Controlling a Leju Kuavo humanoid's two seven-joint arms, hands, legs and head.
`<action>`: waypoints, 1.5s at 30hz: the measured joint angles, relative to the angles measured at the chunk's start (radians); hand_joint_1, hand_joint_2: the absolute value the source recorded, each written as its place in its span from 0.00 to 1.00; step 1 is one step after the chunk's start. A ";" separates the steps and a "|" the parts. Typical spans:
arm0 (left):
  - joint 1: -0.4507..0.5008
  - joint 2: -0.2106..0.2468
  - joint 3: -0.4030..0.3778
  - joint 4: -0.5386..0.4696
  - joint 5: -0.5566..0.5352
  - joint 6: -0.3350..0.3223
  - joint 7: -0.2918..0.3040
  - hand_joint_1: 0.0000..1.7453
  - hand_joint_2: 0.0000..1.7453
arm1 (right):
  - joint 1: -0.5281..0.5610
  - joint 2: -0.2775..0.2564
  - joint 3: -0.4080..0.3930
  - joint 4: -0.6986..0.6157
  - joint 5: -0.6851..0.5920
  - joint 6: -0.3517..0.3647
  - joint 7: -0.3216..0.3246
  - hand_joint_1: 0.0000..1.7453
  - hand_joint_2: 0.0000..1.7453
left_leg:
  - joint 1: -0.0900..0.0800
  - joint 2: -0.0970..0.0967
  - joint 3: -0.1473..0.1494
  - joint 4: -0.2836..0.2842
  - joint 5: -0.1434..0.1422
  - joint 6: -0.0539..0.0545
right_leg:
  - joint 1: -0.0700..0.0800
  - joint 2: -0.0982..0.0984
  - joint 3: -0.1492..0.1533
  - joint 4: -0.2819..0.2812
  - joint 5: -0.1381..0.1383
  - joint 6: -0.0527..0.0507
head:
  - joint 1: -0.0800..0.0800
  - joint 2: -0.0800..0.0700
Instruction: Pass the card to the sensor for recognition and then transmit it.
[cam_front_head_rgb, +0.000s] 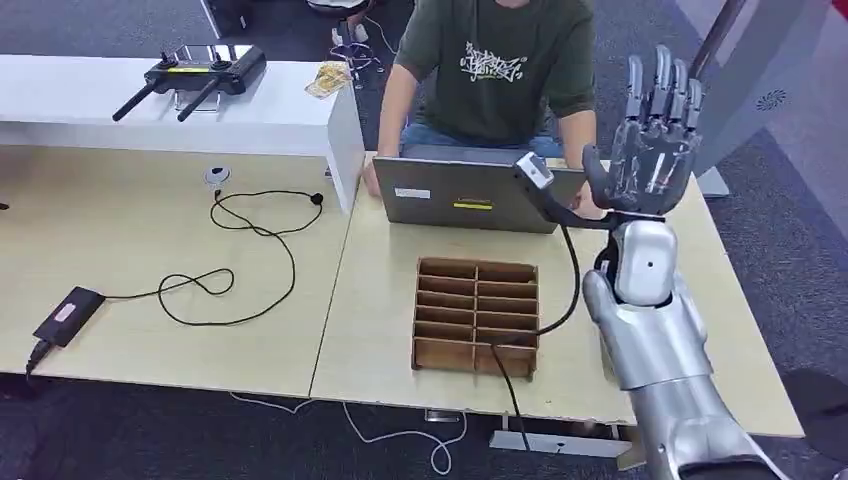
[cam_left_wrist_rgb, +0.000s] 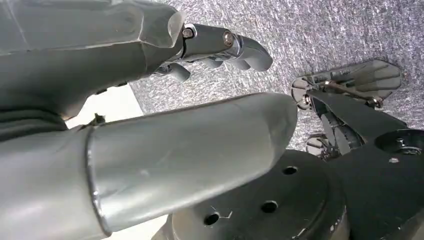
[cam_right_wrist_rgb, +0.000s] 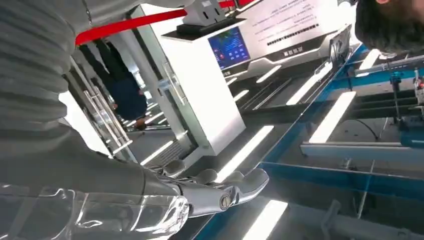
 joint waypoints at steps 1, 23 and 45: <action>0.000 0.000 0.000 0.000 0.000 0.000 0.000 0.00 0.00 | 0.009 0.000 -0.004 -0.010 0.000 0.000 -0.003 0.00 1.00 | 0.000 0.000 0.000 0.000 0.000 0.000 | 0.000 0.000 0.000 0.000 0.000 0.000 | 0.000 0.000; 0.006 -0.013 0.000 0.000 0.037 0.000 0.000 0.00 0.00 | 0.236 -0.008 -0.112 -0.256 0.000 0.010 -0.057 0.00 1.00 | 0.000 0.000 0.000 0.000 0.000 0.000 | 0.000 0.000 0.000 0.000 0.000 0.000 | 0.000 0.000; 0.018 -0.042 0.007 -0.016 0.087 0.000 -0.012 0.00 0.00 | 0.431 -0.008 -0.179 -0.445 -0.018 0.003 -0.092 0.00 1.00 | 0.000 0.000 0.000 0.000 0.000 0.000 | 0.000 0.000 0.000 0.000 0.000 0.000 | 0.000 0.000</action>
